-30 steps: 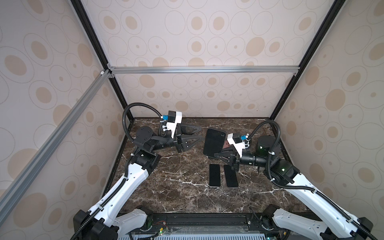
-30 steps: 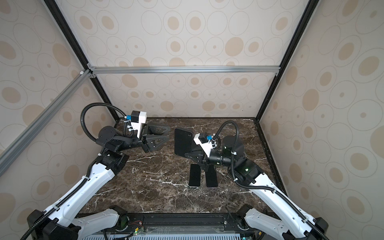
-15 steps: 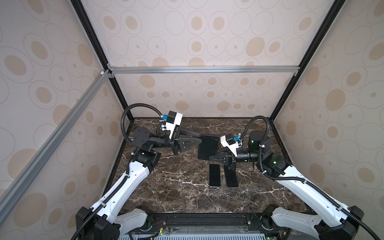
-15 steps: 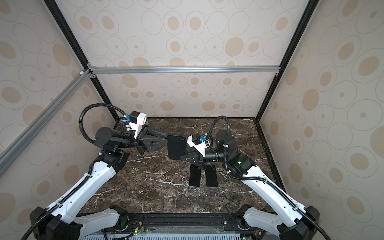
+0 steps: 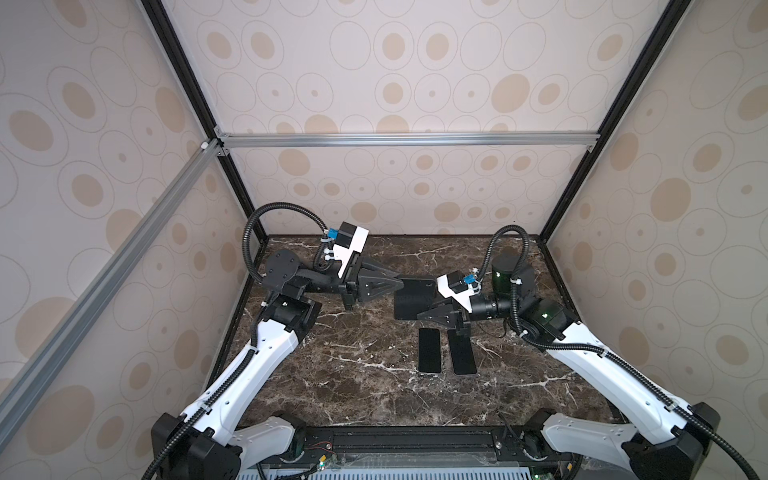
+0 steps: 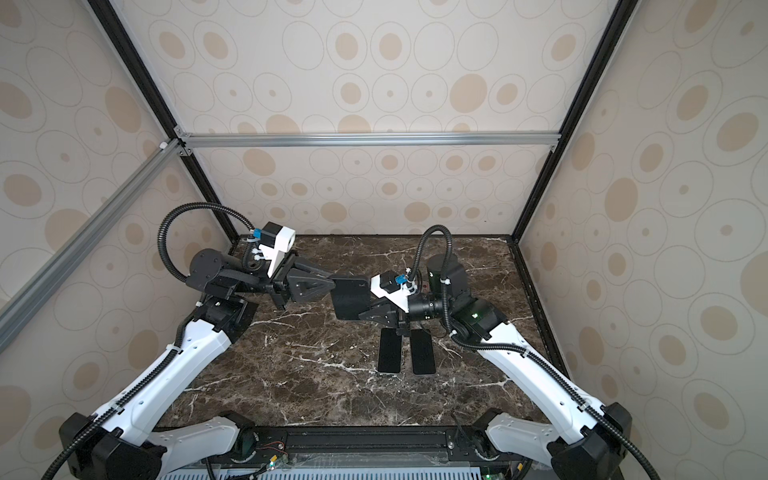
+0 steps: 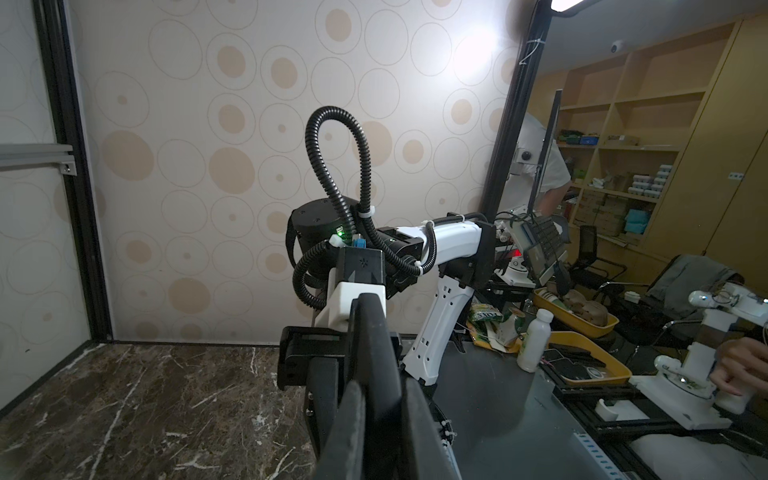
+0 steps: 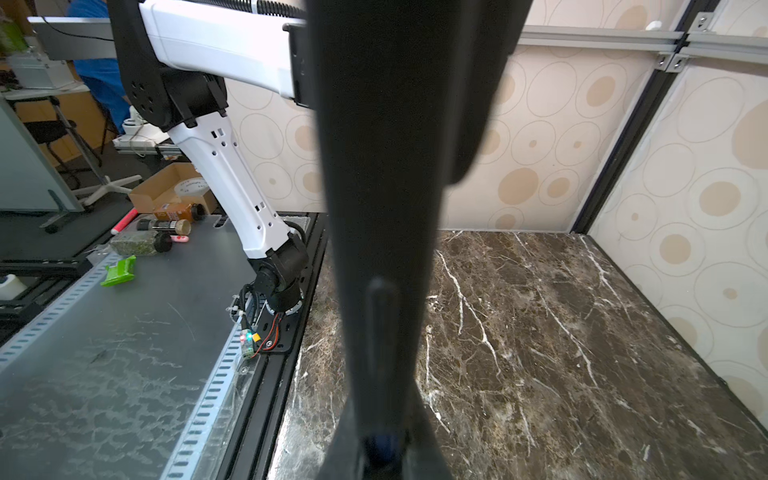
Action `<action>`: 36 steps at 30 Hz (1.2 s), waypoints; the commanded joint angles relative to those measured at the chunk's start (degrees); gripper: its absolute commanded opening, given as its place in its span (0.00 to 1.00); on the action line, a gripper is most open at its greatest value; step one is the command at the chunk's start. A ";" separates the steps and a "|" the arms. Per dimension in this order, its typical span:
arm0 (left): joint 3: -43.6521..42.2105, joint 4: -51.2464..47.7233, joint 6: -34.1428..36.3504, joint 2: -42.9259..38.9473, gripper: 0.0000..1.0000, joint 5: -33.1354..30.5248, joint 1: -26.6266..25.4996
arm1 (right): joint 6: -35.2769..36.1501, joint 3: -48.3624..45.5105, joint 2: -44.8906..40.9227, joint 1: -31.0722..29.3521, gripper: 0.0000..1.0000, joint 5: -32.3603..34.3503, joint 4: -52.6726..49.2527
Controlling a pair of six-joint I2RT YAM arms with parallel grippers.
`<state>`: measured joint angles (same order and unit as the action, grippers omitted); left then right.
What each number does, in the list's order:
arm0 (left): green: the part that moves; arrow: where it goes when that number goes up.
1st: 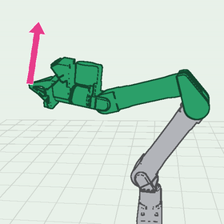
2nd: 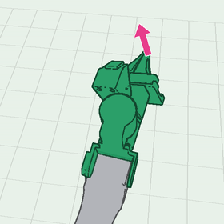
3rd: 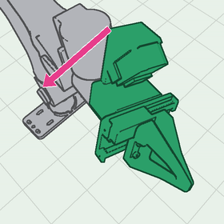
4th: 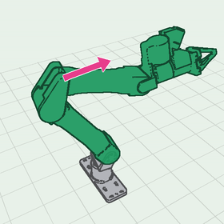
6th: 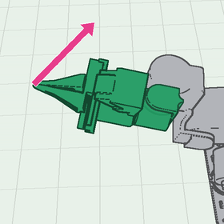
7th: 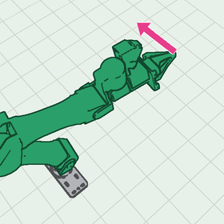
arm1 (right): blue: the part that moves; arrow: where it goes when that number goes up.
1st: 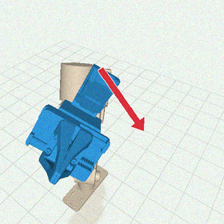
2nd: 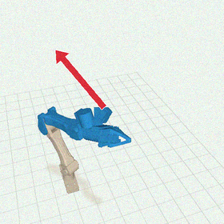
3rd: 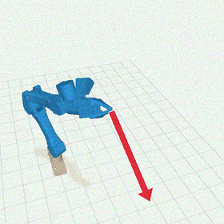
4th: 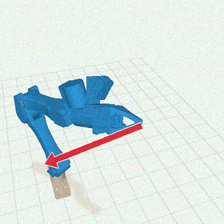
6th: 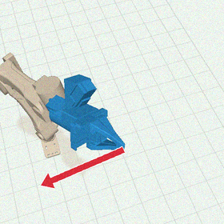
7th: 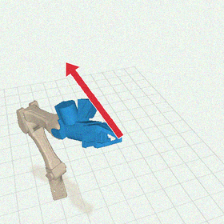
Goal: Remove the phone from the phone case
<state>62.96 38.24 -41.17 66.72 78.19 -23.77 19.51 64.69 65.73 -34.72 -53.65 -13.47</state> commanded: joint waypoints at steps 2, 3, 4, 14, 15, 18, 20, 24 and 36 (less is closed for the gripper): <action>2.18 0.65 -0.41 0.20 0.10 6.90 -0.21 | 6.93 2.90 0.85 1.42 0.00 -2.09 0.01; 2.09 0.65 -0.31 0.33 0.10 7.46 -0.16 | 8.60 3.10 1.04 1.50 0.00 -2.72 -0.23; 1.95 0.79 -0.23 0.42 0.10 7.96 -0.21 | 10.20 3.29 1.27 1.80 0.00 -3.48 -0.60; 0.78 14.31 -10.10 2.13 0.13 12.17 -0.09 | 26.47 11.64 6.53 5.54 0.00 -8.36 -12.48; 0.59 16.27 -11.91 2.47 0.14 12.16 -0.07 | 28.24 12.90 7.24 5.54 0.00 -8.22 -14.40; 0.59 19.44 -14.18 2.98 0.21 11.08 1.02 | 29.67 14.85 8.02 5.59 0.00 -7.85 -17.28; 0.76 19.35 -13.86 2.81 0.29 9.73 2.86 | 28.07 14.07 7.47 5.61 0.00 -6.69 -16.04; 2.06 9.05 -4.74 1.48 0.44 6.01 6.36 | 21.19 9.18 4.09 6.33 0.00 -3.50 -7.87; 2.38 -35.45 44.39 -13.92 0.50 -37.33 3.25 | -0.96 -3.50 -5.49 6.70 0.00 17.33 8.36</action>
<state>68.07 3.40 -4.45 57.25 53.54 -18.50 27.22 62.83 62.39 -27.79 -44.16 -13.41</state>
